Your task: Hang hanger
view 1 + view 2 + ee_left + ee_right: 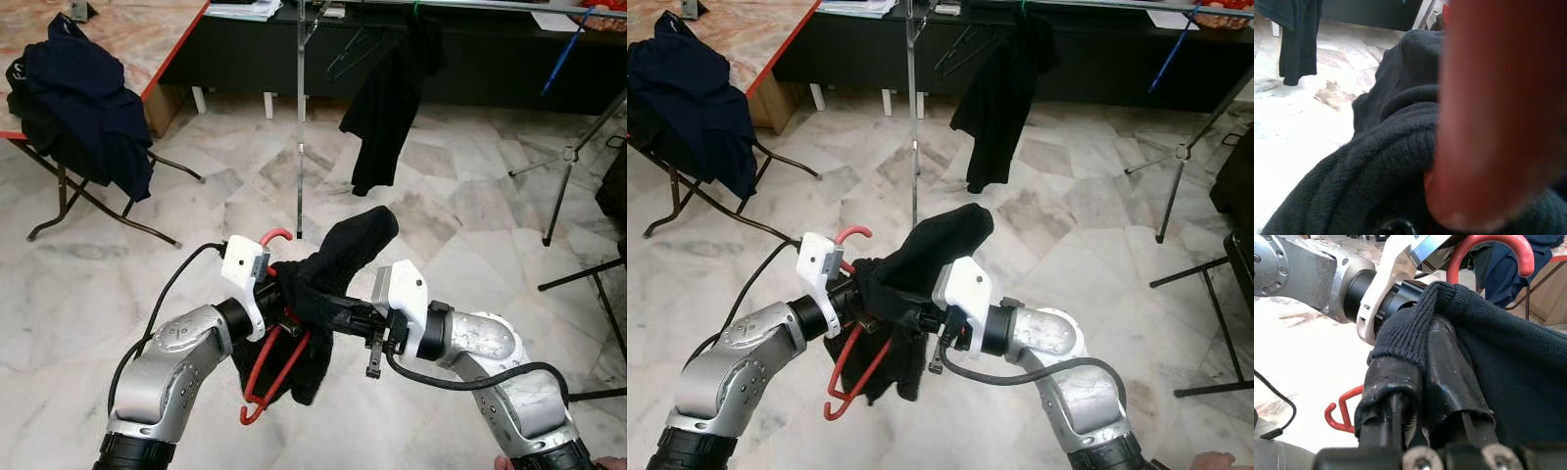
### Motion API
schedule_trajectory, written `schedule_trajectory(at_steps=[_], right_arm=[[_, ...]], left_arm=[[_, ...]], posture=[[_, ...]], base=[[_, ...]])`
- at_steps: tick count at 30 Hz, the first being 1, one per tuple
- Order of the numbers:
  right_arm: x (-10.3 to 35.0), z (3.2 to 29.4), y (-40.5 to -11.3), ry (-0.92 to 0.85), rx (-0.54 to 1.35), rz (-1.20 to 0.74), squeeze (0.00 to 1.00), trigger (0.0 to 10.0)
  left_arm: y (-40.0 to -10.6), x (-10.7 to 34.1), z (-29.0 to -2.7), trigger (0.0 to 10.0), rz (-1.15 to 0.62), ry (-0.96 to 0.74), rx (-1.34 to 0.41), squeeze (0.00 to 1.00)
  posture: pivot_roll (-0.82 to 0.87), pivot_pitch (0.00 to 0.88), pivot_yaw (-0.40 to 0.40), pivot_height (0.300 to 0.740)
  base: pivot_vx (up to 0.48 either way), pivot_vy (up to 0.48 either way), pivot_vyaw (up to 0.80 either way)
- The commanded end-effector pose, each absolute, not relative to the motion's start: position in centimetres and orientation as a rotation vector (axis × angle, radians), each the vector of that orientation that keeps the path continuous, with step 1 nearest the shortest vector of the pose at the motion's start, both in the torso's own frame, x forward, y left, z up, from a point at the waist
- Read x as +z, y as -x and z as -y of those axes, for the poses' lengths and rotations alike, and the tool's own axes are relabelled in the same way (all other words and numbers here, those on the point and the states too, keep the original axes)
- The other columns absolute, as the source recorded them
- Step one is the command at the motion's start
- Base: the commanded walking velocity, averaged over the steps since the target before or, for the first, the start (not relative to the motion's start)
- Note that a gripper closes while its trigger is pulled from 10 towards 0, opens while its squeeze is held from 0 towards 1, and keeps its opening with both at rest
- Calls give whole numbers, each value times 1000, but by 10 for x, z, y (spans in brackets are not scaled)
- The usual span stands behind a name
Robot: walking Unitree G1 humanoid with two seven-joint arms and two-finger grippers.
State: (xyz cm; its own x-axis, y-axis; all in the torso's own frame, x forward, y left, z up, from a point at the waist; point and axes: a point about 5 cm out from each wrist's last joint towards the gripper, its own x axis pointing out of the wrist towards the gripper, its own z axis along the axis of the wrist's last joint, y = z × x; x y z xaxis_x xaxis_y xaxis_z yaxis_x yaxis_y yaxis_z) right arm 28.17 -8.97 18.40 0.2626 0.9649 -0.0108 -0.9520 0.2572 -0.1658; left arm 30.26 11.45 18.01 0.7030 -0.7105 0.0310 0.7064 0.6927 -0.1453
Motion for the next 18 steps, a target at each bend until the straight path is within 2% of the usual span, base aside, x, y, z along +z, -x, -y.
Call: schedule_trajectory(at_steps=[1,7,13,18], right_arm=[[183,83,-279,159,1334,98,1000,10000],[182,84,-279,177,1331,86,1000,10000],[181,90,-295,210,1190,71,1000,10000],[182,91,-300,209,1158,74,1000,10000]], left_arm=[[-301,189,-114,10000,21,152,-800,0],[-301,189,-115,10000,26,154,-798,0],[-301,190,-113,10000,31,160,-802,0],[-301,190,-113,10000,33,162,-803,0]], posture=[[-3,206,-23,740],[-3,204,-27,740],[-6,202,-29,740],[-5,201,-31,740]], base=[[0,0,0],[0,0,0],[0,0,0],[0,0,0]])
